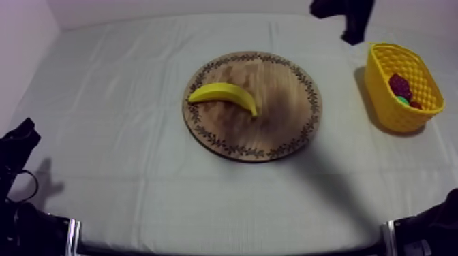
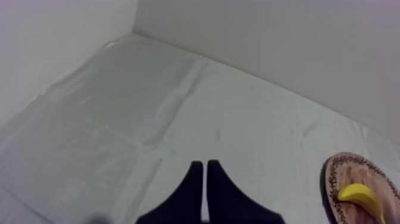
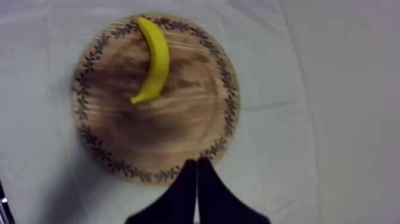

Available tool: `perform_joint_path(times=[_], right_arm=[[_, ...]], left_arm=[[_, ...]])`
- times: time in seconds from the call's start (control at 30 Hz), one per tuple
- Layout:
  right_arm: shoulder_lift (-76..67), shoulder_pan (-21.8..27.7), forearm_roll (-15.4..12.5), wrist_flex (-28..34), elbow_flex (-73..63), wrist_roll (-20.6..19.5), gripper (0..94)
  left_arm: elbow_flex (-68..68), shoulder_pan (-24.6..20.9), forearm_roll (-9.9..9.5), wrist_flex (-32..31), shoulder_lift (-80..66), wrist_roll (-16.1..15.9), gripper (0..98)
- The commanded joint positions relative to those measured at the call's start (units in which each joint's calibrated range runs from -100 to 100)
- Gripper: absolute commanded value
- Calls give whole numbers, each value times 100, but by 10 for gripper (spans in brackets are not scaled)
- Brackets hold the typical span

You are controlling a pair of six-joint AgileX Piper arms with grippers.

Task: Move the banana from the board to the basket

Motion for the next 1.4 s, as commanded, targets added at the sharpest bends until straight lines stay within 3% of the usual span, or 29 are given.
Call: perform_joint_path(times=[0.0, 0.27, 0.5, 0.57, 0.8, 1.0, 1.17, 1.37], right_arm=[[619, -188, 38, 121, -451, -34, 5], [1755, -655, 117, 561, -1554, -119, 23], [2392, -720, 130, 792, -2244, -138, 73], [2489, -704, 130, 829, -2361, -145, 129], [2663, -677, 193, 907, -2511, -207, 493], [2678, -677, 254, 943, -2490, -285, 690], [2660, -710, 267, 995, -2516, -348, 770], [2718, -787, 281, 914, -2382, -401, 775]], left_arm=[[-2, -2, -1, -1, 2, -1, 1], [-2, -2, -1, -1, 2, -1, 1], [-2, -2, -1, -1, 2, -1, 1], [-2, -2, -1, -1, 2, -1, 1], [-2, -2, -1, -1, 2, -1, 1], [-2, -2, -1, -1, 2, -1, 1], [-2, -2, -1, -1, 2, -1, 1], [-2, -2, -1, -1, 2, -1, 1]])
